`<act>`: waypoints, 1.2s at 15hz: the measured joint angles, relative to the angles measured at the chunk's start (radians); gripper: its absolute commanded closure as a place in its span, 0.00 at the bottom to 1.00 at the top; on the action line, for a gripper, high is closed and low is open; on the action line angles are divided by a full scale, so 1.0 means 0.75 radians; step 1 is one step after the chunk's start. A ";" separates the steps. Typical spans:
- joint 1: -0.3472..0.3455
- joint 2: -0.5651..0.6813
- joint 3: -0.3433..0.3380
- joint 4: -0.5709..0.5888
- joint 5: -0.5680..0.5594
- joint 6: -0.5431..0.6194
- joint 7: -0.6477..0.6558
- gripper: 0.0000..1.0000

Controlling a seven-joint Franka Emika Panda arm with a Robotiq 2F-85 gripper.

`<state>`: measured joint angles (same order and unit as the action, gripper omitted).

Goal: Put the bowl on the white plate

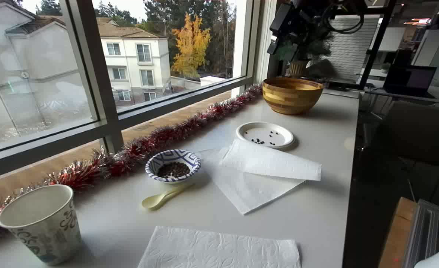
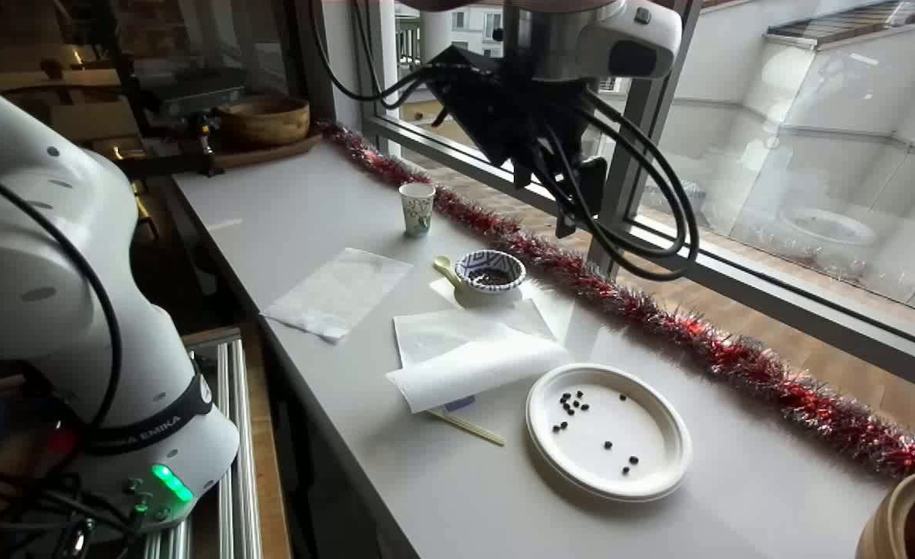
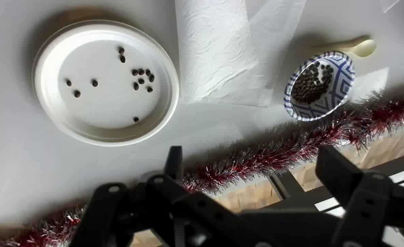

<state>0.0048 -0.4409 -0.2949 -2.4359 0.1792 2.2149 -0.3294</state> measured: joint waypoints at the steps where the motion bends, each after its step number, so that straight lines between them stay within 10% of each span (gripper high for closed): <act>1: 0.000 0.000 0.000 0.000 0.000 0.000 0.000 0.00; 9: -0.002 0.002 0.008 0.000 0.003 0.000 -0.014 0.00; 18: 0.205 0.249 0.039 0.085 0.339 0.108 -0.456 0.00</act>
<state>0.1582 -0.2545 -0.2659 -2.3724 0.4335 2.2959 -0.6717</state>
